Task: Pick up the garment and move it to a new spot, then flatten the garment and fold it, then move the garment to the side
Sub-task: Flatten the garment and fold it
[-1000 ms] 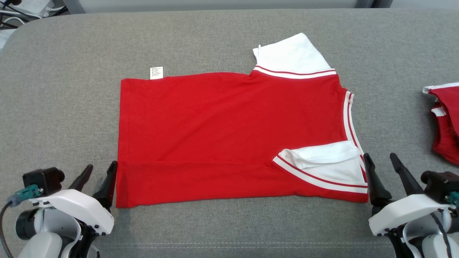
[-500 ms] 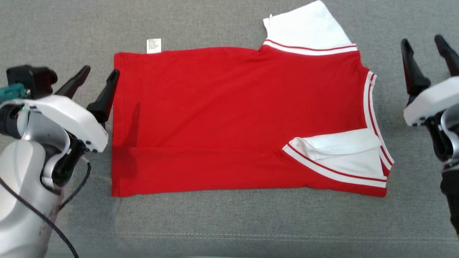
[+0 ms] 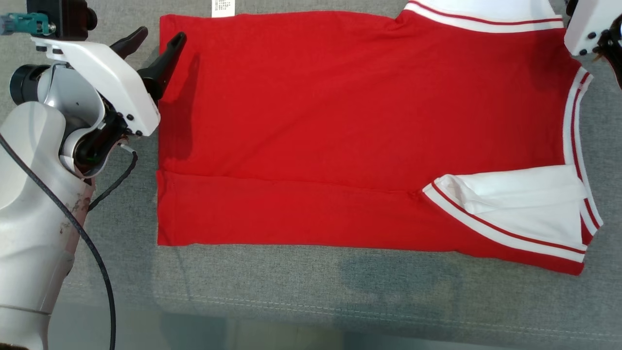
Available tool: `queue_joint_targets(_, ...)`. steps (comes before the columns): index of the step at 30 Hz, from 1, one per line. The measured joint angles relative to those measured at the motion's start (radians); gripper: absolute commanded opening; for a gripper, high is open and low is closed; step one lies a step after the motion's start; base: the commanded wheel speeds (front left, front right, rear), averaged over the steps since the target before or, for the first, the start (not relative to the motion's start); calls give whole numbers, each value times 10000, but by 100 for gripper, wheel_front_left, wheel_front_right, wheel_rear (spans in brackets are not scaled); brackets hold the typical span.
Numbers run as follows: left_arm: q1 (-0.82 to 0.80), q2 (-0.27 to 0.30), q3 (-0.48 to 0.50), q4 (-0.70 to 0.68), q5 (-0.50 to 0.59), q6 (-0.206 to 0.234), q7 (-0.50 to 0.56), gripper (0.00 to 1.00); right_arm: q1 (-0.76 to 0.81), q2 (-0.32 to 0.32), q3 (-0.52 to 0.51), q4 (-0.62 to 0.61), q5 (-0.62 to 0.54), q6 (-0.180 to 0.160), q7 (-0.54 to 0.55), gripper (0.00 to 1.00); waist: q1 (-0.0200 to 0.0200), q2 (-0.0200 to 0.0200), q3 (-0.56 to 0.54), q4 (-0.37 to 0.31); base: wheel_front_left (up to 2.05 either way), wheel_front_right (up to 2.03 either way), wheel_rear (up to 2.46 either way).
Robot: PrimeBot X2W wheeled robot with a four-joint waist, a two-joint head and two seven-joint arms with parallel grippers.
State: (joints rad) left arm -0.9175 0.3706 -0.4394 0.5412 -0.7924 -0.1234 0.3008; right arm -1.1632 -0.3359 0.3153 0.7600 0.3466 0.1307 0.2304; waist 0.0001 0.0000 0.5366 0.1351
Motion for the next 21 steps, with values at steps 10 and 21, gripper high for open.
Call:
queue_joint_targets(10,-927,81,-1448,500,-1108,-2,-334,100,-1501,153,1386,1969,516,0,13,100,-1,0,511,493,0,0,0)
queue_joint_targets(21,-1569,153,-2980,788,-2564,-2,-846,100,-2477,134,1935,3482,828,0,-397,100,0,0,747,851,0,0,0)
